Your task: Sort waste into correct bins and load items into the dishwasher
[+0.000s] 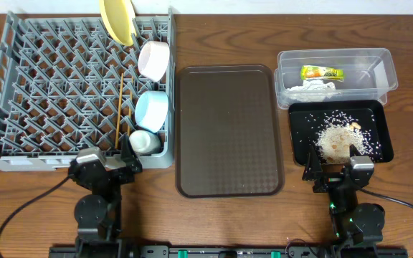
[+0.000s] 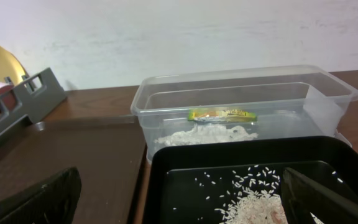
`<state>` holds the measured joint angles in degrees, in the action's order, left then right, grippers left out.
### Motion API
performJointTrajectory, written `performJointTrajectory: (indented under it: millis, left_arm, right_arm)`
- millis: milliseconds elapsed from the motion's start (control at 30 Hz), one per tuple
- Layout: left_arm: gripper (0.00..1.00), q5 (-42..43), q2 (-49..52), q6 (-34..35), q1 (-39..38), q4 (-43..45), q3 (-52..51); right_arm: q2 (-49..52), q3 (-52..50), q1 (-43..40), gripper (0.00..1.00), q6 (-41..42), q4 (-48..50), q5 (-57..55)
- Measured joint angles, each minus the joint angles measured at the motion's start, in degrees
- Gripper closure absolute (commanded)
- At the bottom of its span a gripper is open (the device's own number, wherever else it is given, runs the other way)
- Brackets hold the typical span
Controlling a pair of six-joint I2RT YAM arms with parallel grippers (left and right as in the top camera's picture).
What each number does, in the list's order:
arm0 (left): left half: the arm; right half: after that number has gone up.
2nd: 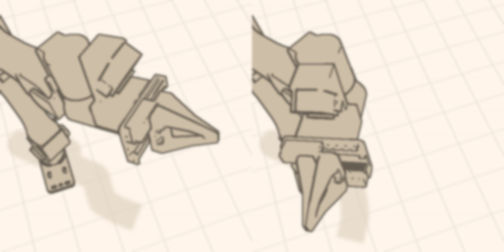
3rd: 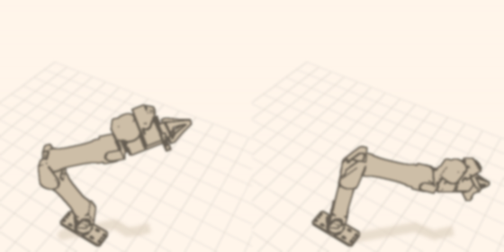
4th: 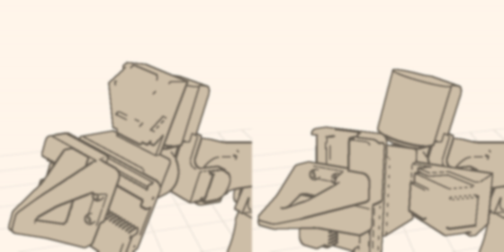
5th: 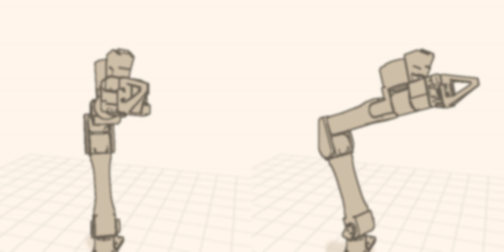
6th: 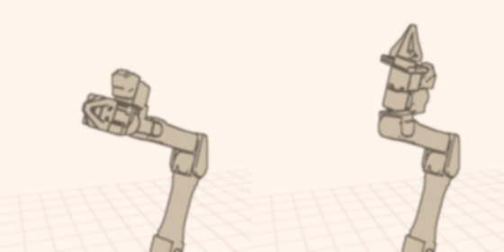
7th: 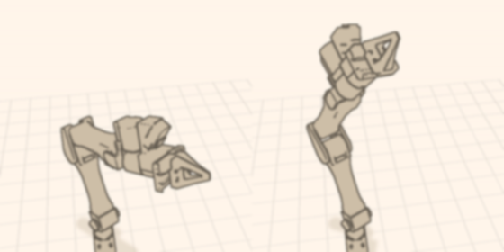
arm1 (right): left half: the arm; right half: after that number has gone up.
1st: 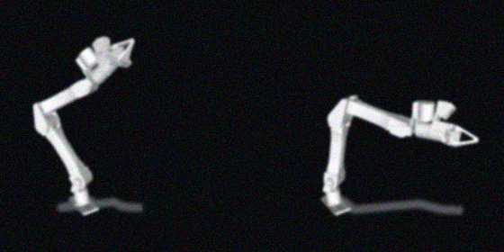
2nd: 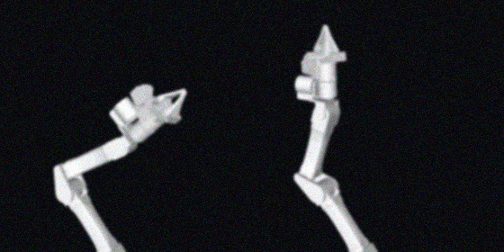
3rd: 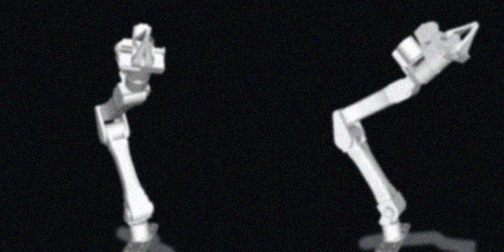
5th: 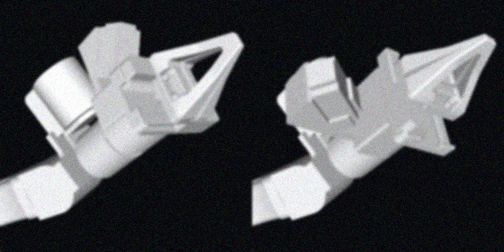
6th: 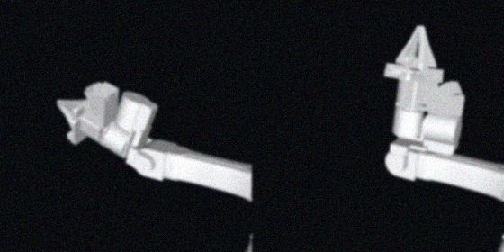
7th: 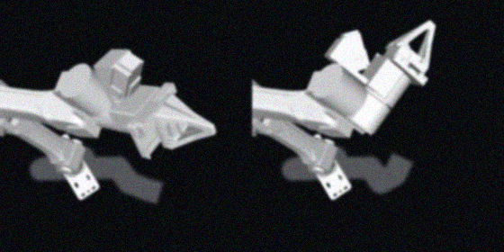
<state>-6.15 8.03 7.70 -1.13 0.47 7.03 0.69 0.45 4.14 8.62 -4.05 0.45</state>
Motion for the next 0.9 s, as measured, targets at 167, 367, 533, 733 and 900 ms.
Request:
performJointTrajectory:
  millis: [167, 367, 533, 733, 900]
  left_arm:
    - [0.04, -0.22, -4.66, -0.26, 0.0, -0.04, -4.2]
    - [0.04, -0.22, -6.25, -2.1, 0.0, 0.02, -4.87]
    - [0.04, -0.22, -7.26, -3.23, 0.0, -0.33, -6.05]
    - [0.04, -0.15, -7.39, -5.16, 0.0, -1.33, -6.01]
    - [0.04, 0.04, -7.39, -6.32, 0.0, -1.49, -5.97]
  right_arm:
    - [0.0, 0.0, 0.0, 0.01, 0.0, -0.02, 0.02]
    - [0.0, 0.0, 0.0, 0.01, 0.0, -0.02, 0.02]
    - [0.0, 0.0, 0.0, 0.01, 0.0, 0.0, 0.0]
    - [0.0, 0.0, 0.0, 0.01, 0.0, -0.02, 0.02]
    - [0.0, 0.0, 0.0, 0.01, 0.0, 0.0, 0.02]
